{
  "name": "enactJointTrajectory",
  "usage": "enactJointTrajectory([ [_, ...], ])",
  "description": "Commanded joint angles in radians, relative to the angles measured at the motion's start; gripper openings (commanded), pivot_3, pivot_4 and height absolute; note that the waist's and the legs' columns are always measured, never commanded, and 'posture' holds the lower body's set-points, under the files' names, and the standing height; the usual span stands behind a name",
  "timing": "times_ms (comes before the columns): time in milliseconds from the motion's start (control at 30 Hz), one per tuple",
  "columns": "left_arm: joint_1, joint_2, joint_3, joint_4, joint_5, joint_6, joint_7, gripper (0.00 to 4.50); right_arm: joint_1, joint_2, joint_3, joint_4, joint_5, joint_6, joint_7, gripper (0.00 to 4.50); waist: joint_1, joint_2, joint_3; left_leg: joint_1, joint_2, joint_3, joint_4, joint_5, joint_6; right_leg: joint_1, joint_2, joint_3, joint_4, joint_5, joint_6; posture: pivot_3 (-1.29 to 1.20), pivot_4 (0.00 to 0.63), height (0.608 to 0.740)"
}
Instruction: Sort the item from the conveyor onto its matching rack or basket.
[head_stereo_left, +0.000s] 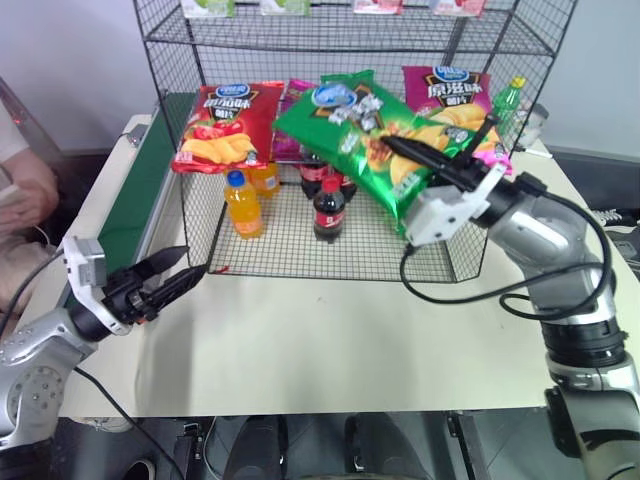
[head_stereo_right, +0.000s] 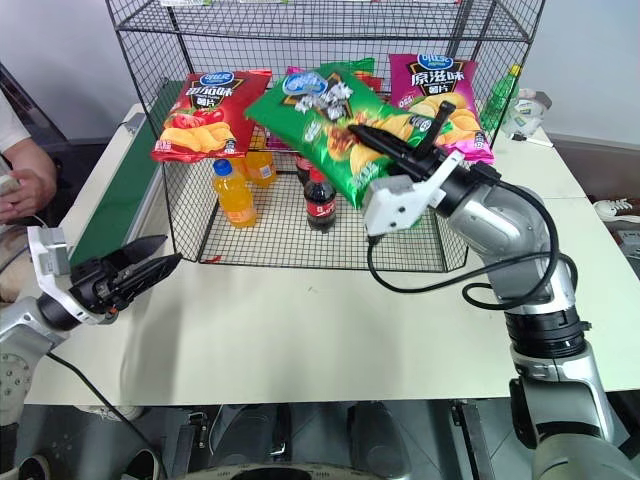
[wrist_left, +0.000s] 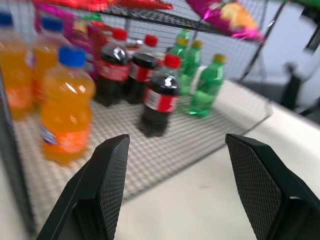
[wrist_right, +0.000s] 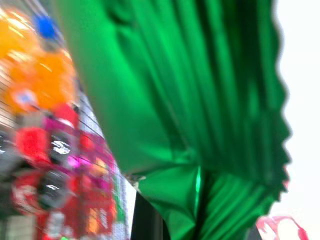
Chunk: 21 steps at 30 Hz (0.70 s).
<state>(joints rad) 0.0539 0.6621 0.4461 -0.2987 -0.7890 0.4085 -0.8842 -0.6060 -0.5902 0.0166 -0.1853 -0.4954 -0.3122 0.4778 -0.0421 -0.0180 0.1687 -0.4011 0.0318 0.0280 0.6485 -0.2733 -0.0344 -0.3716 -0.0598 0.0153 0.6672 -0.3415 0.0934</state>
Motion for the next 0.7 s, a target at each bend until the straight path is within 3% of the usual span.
enactJointTrajectory([
  [33, -0.011, -0.006, 0.021, -0.065, 0.042, -0.057, 0.042, 3.26, -0.056, 0.05, 0.023, 0.038, -0.085, 0.12, -0.076, 0.0, -0.001, 0.0, 0.0, 0.0, 0.0, 0.0, 0.0, 0.0, 0.0, 0.0, 0.0, 0.0, 0.0, 0.0, 0.0, 0.0, 0.15, 0.739],
  [167, -0.019, -0.022, 0.018, -0.096, 0.042, -0.067, 0.078, 3.26, -0.13, 0.106, 0.096, 0.139, -0.198, 0.212, -0.149, 0.0, -0.001, 0.0, 0.0, 0.0, 0.0, 0.0, 0.001, 0.0, 0.0, -0.001, 0.0, 0.0, 0.001, 0.0, 0.0, 0.0, 0.15, 0.739],
  [433, 0.011, -0.056, 0.006, -0.153, 0.061, -0.067, 0.137, 3.26, -0.245, 0.172, 0.143, 0.353, -0.169, 0.287, -0.202, 0.0, -0.002, 0.0, 0.0, -0.002, 0.0, 0.001, 0.001, 0.0, 0.0, -0.002, 0.0, 0.0, 0.002, 0.0, 0.0, 0.0, 0.15, 0.739],
  [700, 0.026, -0.082, -0.012, -0.163, 0.076, -0.077, 0.162, 3.26, -0.275, 0.228, 0.152, 0.429, -0.119, 0.364, -0.233, 0.0, -0.004, 0.0, 0.0, -0.002, 0.0, 0.001, 0.001, 0.0, 0.0, -0.003, 0.0, 0.0, 0.002, 0.0, 0.0, 0.0, 0.15, 0.739],
])
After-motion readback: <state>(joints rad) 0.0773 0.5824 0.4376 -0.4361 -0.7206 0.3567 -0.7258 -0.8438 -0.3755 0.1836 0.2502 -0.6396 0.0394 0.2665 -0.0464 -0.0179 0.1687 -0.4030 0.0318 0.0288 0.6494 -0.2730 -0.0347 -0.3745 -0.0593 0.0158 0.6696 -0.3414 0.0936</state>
